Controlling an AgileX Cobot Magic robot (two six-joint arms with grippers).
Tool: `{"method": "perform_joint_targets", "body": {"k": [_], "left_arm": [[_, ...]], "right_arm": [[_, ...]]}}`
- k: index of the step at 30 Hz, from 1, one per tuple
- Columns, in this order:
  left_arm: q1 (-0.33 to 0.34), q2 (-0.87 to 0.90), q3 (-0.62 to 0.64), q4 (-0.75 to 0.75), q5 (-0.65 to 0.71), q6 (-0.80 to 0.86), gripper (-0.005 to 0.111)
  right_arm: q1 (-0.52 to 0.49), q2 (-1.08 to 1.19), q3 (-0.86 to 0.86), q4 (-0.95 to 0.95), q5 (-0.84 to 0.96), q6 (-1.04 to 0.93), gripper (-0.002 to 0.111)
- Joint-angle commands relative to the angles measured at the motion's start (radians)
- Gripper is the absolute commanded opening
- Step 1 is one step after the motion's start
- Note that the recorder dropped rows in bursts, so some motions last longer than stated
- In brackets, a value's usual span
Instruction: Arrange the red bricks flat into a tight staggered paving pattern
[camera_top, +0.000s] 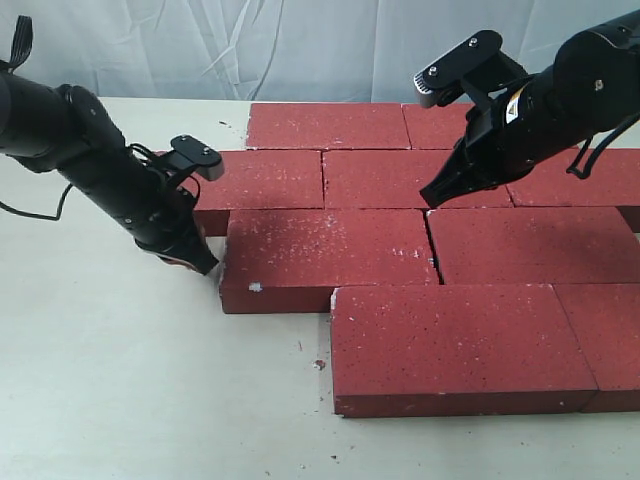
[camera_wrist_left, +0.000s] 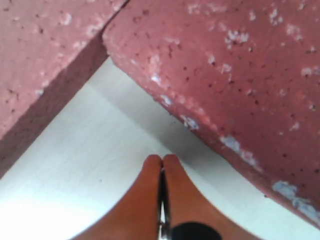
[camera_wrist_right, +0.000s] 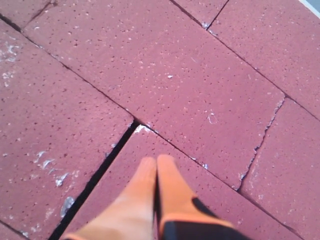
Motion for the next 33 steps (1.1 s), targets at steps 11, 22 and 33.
{"method": "perform_joint_targets", "body": {"k": [11,22,33], "left_arm": [[-0.001,-0.093,-0.044,0.205,0.115,-0.234,0.0],[-0.003,-0.232,-0.088,0.108,0.006,-0.322,0.0],[-0.001,-0.304,-0.168,0.702,0.307,-0.727,0.0]], "right_arm": [[-0.003,0.001,0.004,0.011,-0.035,-0.002,-0.001],[0.059,0.001,-0.034,0.13,-0.136,-0.044,-0.001],[-0.058,-0.016,-0.208,0.078,0.287,-0.067,-0.001]]}}
